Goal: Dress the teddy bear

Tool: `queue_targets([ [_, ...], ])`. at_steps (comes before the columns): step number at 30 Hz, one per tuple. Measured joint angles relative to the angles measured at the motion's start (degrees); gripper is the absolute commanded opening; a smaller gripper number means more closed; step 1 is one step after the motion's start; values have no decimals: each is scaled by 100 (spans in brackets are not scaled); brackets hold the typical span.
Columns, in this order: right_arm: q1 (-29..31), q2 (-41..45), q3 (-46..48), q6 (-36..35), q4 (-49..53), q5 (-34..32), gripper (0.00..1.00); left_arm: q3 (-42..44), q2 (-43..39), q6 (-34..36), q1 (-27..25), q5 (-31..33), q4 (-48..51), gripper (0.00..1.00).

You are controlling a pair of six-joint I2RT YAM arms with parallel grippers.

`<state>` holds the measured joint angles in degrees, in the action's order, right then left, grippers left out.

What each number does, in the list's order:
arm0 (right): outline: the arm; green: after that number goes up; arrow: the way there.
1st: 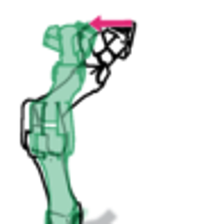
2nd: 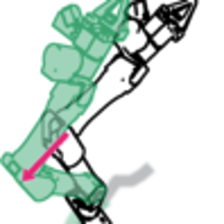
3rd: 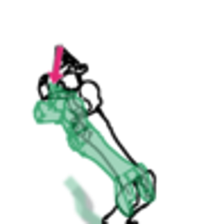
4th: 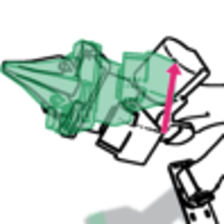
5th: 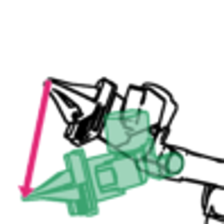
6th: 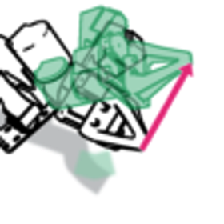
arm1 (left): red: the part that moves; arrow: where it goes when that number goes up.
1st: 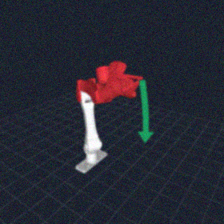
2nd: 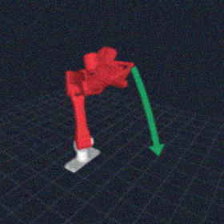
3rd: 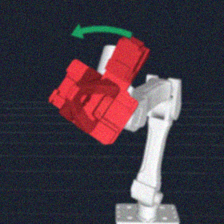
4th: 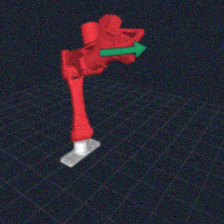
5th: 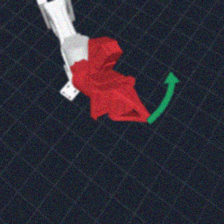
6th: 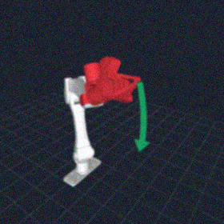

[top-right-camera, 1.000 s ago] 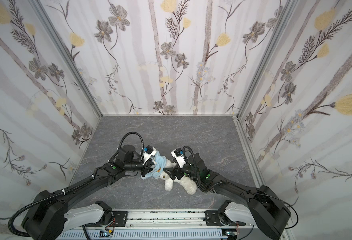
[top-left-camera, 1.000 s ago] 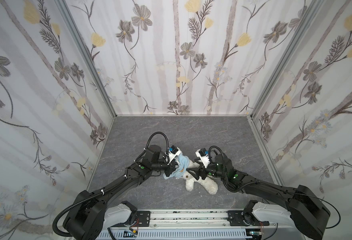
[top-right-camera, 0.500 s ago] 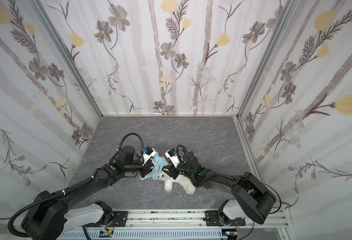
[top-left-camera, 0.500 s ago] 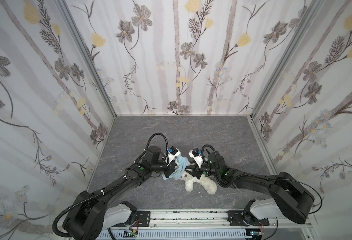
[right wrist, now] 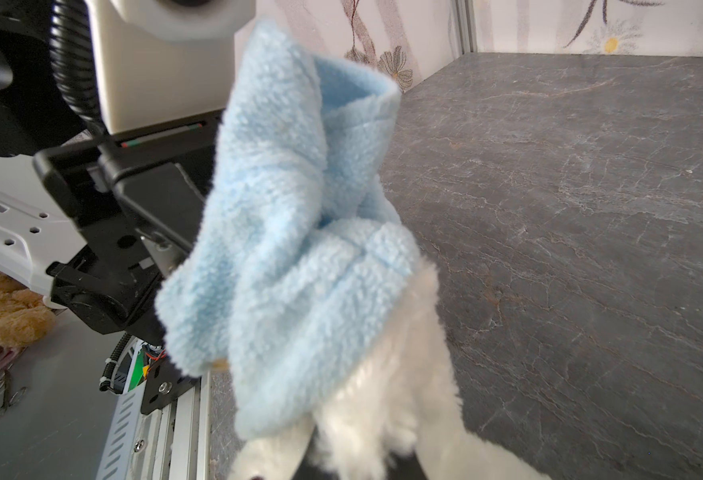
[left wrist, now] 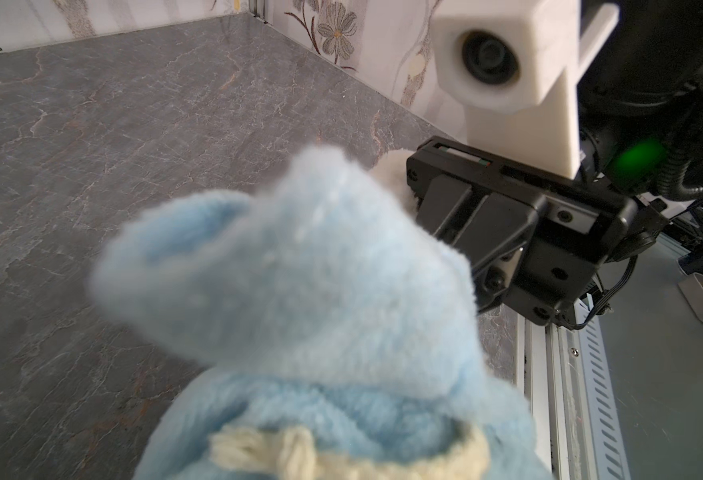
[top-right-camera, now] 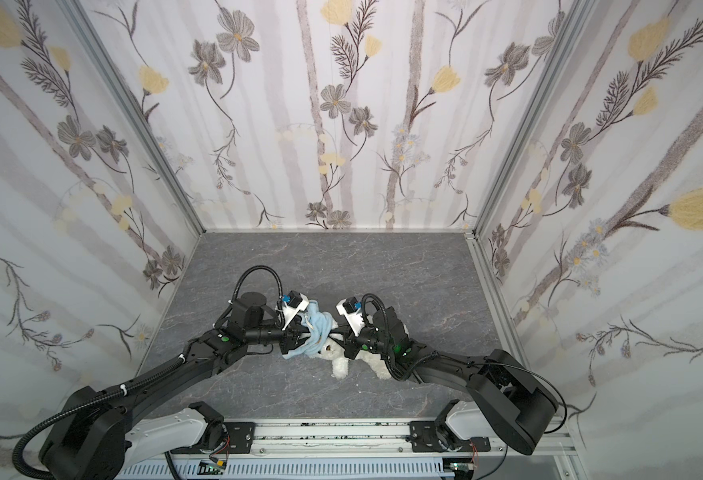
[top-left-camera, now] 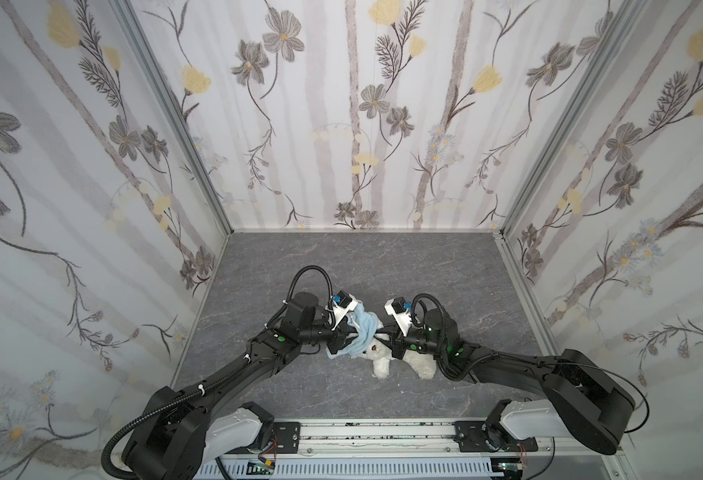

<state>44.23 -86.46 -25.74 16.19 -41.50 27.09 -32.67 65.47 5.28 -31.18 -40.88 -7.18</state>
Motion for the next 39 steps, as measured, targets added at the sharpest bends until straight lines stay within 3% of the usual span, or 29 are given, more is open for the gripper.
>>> queue_targets([
  [10,-52,55,46,306,-85,0,0,92,-31,-122,87,-275,-44,48],
  [16,-52,52,94,614,-302,0,0,70,68,-120,85,-308,-122,49],
  [24,-11,-2,166,1043,-654,-42,0,-44,219,-118,85,-389,-157,32],
  [33,61,-170,317,1390,-1272,-304,0,-129,203,-94,85,-393,-136,0],
  [39,70,-199,356,1443,-1399,-431,3,-162,190,-72,85,-378,-116,0],
])
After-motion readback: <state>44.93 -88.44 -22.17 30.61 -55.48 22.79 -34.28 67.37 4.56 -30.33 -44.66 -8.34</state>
